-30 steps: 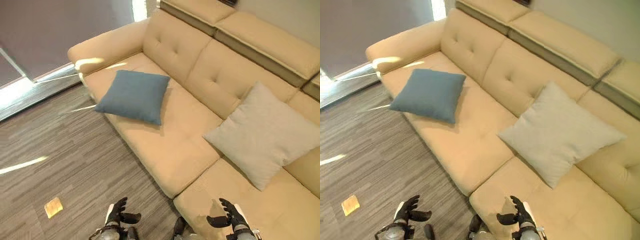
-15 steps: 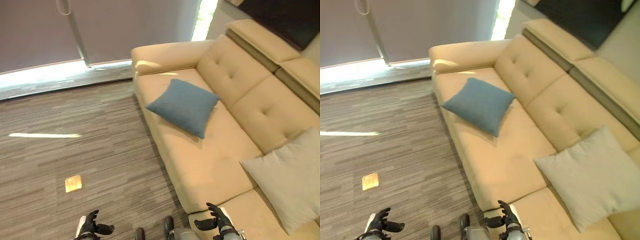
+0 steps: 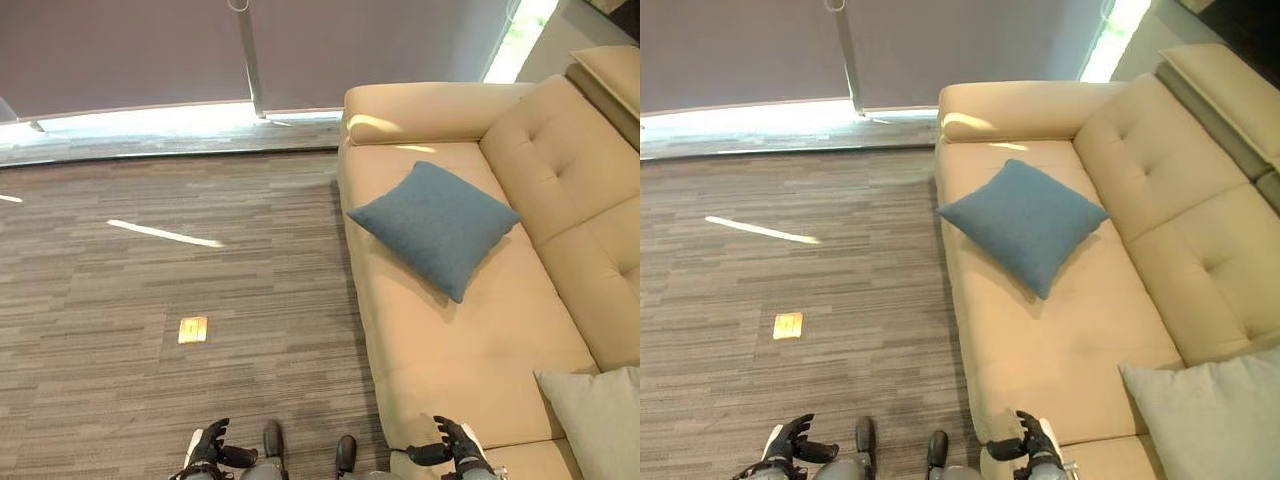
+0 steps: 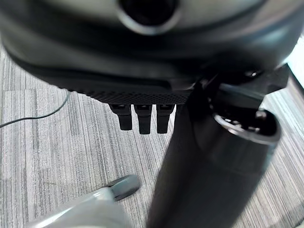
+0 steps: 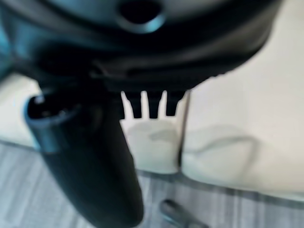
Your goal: Pick up all the scattered cushions and arrange them neatly on the sofa.
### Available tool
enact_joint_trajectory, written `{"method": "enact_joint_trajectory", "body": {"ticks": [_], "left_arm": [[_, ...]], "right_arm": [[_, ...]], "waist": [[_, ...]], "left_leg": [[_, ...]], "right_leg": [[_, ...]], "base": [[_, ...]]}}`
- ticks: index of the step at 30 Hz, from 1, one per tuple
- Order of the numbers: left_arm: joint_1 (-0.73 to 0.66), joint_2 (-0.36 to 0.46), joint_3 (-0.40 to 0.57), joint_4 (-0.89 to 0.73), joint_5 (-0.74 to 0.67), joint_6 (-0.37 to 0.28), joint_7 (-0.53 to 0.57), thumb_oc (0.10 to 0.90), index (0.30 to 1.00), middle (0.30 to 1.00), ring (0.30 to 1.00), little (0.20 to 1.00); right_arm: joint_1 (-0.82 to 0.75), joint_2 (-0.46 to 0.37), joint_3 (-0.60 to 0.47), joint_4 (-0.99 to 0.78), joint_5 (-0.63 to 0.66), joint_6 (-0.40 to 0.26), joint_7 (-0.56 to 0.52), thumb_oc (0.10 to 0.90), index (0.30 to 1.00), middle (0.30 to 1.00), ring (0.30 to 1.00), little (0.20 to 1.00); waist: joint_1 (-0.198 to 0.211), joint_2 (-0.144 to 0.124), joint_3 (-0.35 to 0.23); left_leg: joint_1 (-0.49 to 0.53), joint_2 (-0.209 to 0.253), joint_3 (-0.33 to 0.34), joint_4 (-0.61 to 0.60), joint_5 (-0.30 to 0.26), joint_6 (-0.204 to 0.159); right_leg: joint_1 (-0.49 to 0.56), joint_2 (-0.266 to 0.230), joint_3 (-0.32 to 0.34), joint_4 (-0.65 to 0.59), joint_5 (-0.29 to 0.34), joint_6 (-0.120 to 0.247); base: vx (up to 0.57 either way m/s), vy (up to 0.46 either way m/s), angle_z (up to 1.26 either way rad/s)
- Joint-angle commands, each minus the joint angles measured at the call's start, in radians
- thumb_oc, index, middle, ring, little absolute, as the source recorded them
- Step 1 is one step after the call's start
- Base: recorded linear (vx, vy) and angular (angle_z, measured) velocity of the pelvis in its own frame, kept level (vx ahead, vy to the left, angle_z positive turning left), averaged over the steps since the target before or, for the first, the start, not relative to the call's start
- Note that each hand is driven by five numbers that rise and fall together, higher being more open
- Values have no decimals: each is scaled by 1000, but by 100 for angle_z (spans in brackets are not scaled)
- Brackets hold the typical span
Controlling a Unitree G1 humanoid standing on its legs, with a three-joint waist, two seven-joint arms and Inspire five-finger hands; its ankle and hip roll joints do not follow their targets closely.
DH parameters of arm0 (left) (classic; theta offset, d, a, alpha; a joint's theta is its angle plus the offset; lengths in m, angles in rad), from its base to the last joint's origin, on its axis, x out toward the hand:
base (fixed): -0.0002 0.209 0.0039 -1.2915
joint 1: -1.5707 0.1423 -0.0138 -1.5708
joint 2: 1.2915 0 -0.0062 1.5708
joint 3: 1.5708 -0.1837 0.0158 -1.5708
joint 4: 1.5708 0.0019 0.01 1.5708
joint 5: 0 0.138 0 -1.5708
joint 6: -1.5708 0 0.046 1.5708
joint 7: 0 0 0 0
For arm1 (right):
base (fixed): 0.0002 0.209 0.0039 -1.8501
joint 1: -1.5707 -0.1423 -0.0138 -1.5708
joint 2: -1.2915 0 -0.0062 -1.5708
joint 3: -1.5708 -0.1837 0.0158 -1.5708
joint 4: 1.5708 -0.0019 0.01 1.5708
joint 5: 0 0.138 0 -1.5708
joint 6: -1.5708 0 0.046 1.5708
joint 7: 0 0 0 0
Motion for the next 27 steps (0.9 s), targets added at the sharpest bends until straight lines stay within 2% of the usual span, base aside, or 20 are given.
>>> {"method": "enact_joint_trajectory", "body": {"ticks": [1, 5, 6, 7, 8, 9, 12, 13, 16, 17, 18, 21, 23, 25, 27], "left_arm": [[48, 14, 5, 1, 5, -23, -11, 800, 900, 900, 900, 900], [51, 15, 12, 6, -2, -22, -11, 800, 900, 900, 900, 900], [43, 22, 14, 1, -7, -20, -6, 800, 900, 900, 900, 900], [43, 22, 14, 1, -7, -20, -6, 800, 900, 900, 900, 900], [38, 27, 15, -1, -5, -18, -4, 800, 900, 900, 900, 900], [29, 37, 15, -10, -7, -18, 3, 800, 900, 900, 900, 900], [21, 48, 21, -22, -20, -23, 6, 800, 900, 900, 900, 900], [19, 51, 19, -26, -21, -25, 5, 800, 900, 900, 900, 900], [19, 52, 21, -21, -19, -23, -1, 800, 900, 900, 900, 900], [18, 56, 33, -7, -19, -20, -3, 800, 900, 900, 900, 900], [18, 58, 38, 3, -17, -17, -6, 800, 900, 900, 900, 900], [12, 57, 48, 19, -16, -18, -8, 800, 900, 900, 900, 900], [15, 48, 37, 20, 4, -18, -10, 800, 900, 900, 900, 900], [17, 41, 34, 20, 5, -18, -14, 800, 900, 900, 900, 900], [24, 29, 26, 18, 1, -18, -19, 800, 900, 900, 900, 900]], "right_arm": [[30, 3, 19, -18, 4, -22, -19, 800, 900, 900, 900, 900], [30, 24, 19, -12, 2, -20, -18, 800, 900, 900, 900, 900], [24, 30, 16, -16, 7, -16, -15, 800, 900, 900, 900, 900], [23, 30, 16, -16, 7, -16, -15, 800, 900, 900, 900, 900], [17, 32, 15, -21, 9, -13, -12, 800, 900, 900, 900, 900], [7, 32, 17, -37, 15, -15, -11, 800, 900, 900, 900, 900], [2, 32, 13, -64, 21, -18, -16, 800, 900, 900, 900, 900], [-3, 27, 15, -75, 15, -20, -19, 800, 900, 900, 900, 900], [-10, 22, 16, -73, 11, -19, -19, 800, 900, 900, 900, 900], [-14, 19, 12, -72, 9, -17, -18, 800, 900, 900, 900, 900], [-15, 16, 9, -71, 7, -14, -17, 800, 900, 900, 900, 900], [-12, 9, 6, -69, 3, -12, -16, 800, 900, 900, 900, 900], [15, 7, -4, -60, 9, -12, -17, 800, 900, 900, 900, 900], [21, 5, -12, -57, 12, -11, -18, 800, 900, 900, 900, 900], [29, 6, -18, -55, 30, -18, -14, 800, 900, 900, 900, 900]], "waist": [[-1, -32, -70], [10, -51, -81], [10, -52, -75], [11, -51, -77], [9, -47, -71], [-2, -36, -53], [-14, -11, -37], [-26, 2, -30], [-35, 4, -30], [-43, -6, -30], [-47, -12, -28], [-54, -14, -21], [-71, -18, -39], [-74, -19, -49], [-83, -14, -60]], "left_leg": [[-15, -48, 0, 35, -5, 72], [6, -68, -7, 59, -36, 97], [38, -84, -2, 58, -57, 119], [34, -82, -2, 58, -56, 119], [54, -87, 1, 50, -65, 131], [86, -92, 2, 41, -76, 149], [120, -80, 7, 28, -88, 158], [169, -83, 10, 5, -103, 158], [199, -88, 12, -5, -120, 155], [232, -101, 14, -14, -142, 151], [247, -104, 13, -16, -151, 146], [281, -106, 16, -20, -167, 136], [309, -116, 2, 4, -205, 134], [312, -117, -1, 20, -221, 131], [311, -101, 1, 80, -227, 105]], "right_leg": [[70, -12, 50, 54, -96, 147], [74, -44, 81, 127, -110, 166], [38, -68, 90, 246, -85, 191], [34, -66, 90, 245, -82, 191], [-1, -78, 95, 322, -50, 203], [-63, -94, 101, 457, 31, 216], [-124, -100, 80, 566, 52, 213], [-174, -104, 40, 559, 34, 196], [-187, -103, -1, 466, 5, 190], [-226, -101, -48, 336, 13, 190], [-231, -102, -70, 277, 27, 198], [-225, -101, -117, 203, 55, 213], [-200, -78, -57, 197, 49, 195], [-194, -83, -63, 196, 49, 190], [-155, -72, -67, 166, 38, 172]], "base": [[296, 123, -27], [295, 184, -38], [120, 128, -30], [161, 192, -16], [111, 174, -10], [163, 230, -9], [152, 143, 2], [302, 156, 9], [235, 32, -24], [380, -22, -28], [375, -33, -30], [207, -37, -27], [365, -83, 9], [203, -49, 26], [237, -112, 35]]}}
